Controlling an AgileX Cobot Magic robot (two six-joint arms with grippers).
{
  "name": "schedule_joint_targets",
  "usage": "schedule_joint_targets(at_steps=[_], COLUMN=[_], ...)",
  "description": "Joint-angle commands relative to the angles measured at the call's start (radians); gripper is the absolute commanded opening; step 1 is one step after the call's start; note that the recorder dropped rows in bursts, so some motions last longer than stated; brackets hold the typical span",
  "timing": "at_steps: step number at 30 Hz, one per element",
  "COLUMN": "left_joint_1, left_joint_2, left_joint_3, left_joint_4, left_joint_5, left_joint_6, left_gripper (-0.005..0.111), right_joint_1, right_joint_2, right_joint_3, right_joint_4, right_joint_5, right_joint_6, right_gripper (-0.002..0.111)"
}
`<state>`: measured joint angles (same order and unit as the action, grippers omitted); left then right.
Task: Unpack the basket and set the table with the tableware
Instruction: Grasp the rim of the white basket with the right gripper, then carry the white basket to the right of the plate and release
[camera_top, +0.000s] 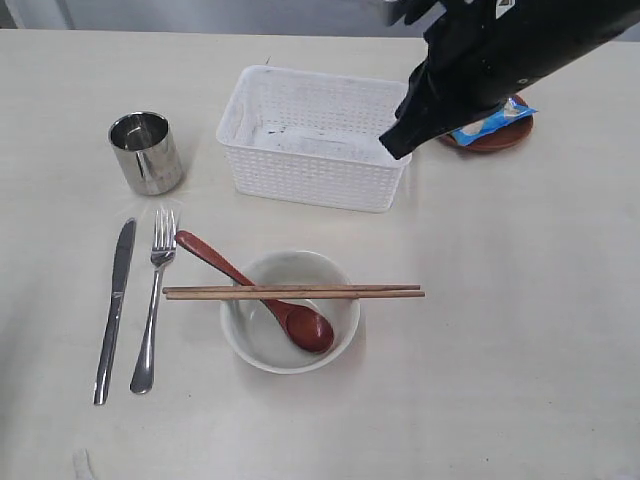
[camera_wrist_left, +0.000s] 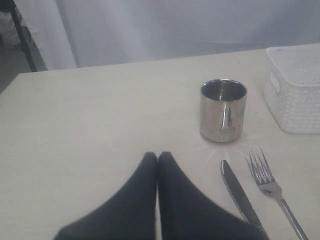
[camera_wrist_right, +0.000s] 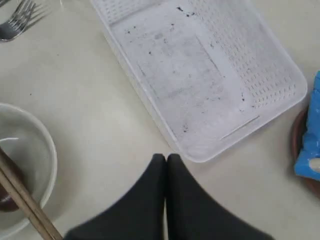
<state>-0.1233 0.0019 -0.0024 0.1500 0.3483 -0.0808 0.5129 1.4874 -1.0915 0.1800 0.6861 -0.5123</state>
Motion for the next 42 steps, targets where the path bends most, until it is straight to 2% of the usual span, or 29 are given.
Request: schedule_joint_targets(at_steps=[1,4,7,9,16,23,25,26,27,29,30,37,40,42], left_joint_1=[-0.005,-0.005,-0.005,-0.005,-0.005,-0.005,-0.005,-0.005,-0.005,-0.005,-0.005,-0.005,-0.005,-0.005], left_joint_2=[-0.002,-0.002,-0.002,-0.002,-0.002,-0.002,-0.002,-0.002,-0.002,-0.002,-0.002,-0.002,-0.002,-0.002], left_joint_3=[0.002,0.002,0.002,0.002,0.002,0.002,0.002,0.002,0.002,0.002,0.002,0.002,0.002,0.002], left_joint_4=[0.003,0.003,0.003,0.003,0.003,0.003,0.003,0.003,0.003,0.003,0.003,-0.002,-0.002,-0.002], left_joint_5=[-0.001,-0.001,-0.001,-0.001,-0.001,-0.001,-0.001,-0.001,-0.001,-0.001,-0.001,-0.001,-0.001,-0.001], left_joint_6=[-0.002,-0.002,-0.002,-0.002,-0.002,-0.002,-0.002,-0.002,-0.002,-0.002,-0.002,-0.002,-0.002,-0.002], left_gripper=[0.000,0.000,0.000,0.000,0.000,0.000,0.000,0.000,0.000,0.000,0.000,0.000,0.000,0.000], right_joint_1=[-0.006,0.001,0.001,0.003,0.049,0.048,0.048,0.048,0.048,0.048,0.048,0.046,0.014,-0.042], right_joint_2=[0.017,0.069,0.141,0.199,0.376,0.539,0.564,0.571,0.576,0.570,0.562,0.391,0.322,0.298], right_joint_3=[-0.013,-0.066,-0.157,-0.219,-0.327,-0.366,-0.366,-0.366,-0.366,-0.372,-0.376,-0.469,-0.503,-0.523], right_joint_4=[0.157,0.163,0.163,0.163,0.148,0.101,0.087,0.087,0.087,0.079,0.079,0.005,-0.109,-0.180], right_joint_5=[-0.026,-0.012,0.058,0.115,0.151,0.106,0.089,0.079,0.075,0.078,0.082,0.089,0.044,0.030], right_joint_6=[-0.171,-0.173,-0.176,-0.208,-0.350,-0.318,-0.318,-0.318,-0.318,-0.339,-0.352,-0.319,-0.187,-0.078], right_gripper=[0.003,0.020,0.046,0.054,0.054,0.054,0.050,0.042,0.034,0.009,0.000,0.000,0.000,0.000])
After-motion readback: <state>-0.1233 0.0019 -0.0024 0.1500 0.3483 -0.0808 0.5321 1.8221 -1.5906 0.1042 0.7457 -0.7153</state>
